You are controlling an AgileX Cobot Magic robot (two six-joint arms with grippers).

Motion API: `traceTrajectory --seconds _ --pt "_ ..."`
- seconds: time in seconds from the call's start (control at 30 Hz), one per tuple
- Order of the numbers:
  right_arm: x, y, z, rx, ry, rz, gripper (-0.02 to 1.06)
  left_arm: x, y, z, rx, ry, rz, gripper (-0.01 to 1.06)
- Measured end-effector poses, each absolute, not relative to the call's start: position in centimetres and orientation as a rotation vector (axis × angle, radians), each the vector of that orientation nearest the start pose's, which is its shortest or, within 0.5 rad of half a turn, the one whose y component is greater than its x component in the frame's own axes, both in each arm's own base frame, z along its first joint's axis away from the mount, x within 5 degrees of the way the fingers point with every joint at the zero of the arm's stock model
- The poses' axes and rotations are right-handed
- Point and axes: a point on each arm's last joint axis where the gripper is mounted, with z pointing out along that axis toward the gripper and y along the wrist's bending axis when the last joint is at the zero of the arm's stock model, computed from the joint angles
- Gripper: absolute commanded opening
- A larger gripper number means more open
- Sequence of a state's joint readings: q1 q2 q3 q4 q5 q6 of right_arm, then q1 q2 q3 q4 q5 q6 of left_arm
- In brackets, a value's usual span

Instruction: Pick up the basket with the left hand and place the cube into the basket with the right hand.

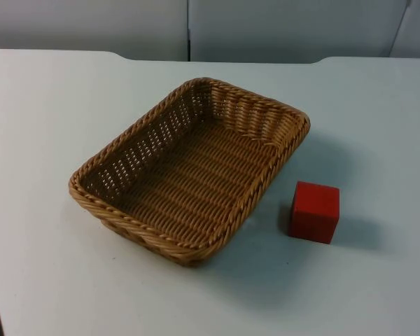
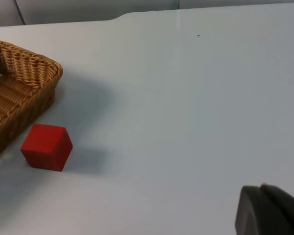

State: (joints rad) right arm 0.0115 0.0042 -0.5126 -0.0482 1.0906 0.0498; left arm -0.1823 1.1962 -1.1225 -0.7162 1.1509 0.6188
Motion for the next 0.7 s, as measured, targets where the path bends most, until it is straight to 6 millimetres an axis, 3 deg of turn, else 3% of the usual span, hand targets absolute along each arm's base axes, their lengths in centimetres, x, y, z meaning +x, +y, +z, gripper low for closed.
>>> traceTrajectory --seconds 0.07,0.1,0.2,0.27,0.43,0.47,0.6,0.7 --pt "-0.7 -0.4 27.8 0.043 2.064 -0.020 0.00 23.8 -10.3 33.9 0.781 2.389 -0.786 0.48" --pt "-0.7 -0.4 27.8 0.043 2.064 -0.020 0.00 23.8 -10.3 33.9 0.781 2.389 -0.786 0.56" --pt "-0.7 -0.4 27.8 0.043 2.064 -0.020 0.00 27.2 -11.6 29.6 0.785 2.485 -0.755 0.66" --pt "-0.7 -0.4 27.8 0.043 2.064 -0.020 0.00 28.0 -12.1 28.4 0.791 2.501 -0.731 0.67" --pt "-0.7 -0.4 27.8 0.043 2.064 -0.020 0.00 31.4 -14.2 22.3 0.855 2.538 -0.587 0.67" --pt "-0.7 -0.4 27.8 0.043 2.064 -0.020 0.00 31.4 -14.2 22.3 0.855 2.538 -0.587 0.67" --pt "-0.7 -0.4 27.8 0.043 2.064 -0.020 0.00 33.2 -15.5 19.1 0.906 2.504 -0.461 0.67" --pt "-0.7 -0.4 27.8 0.043 2.064 -0.020 0.00 34.3 -15.7 18.7 0.907 2.471 -0.408 0.67"
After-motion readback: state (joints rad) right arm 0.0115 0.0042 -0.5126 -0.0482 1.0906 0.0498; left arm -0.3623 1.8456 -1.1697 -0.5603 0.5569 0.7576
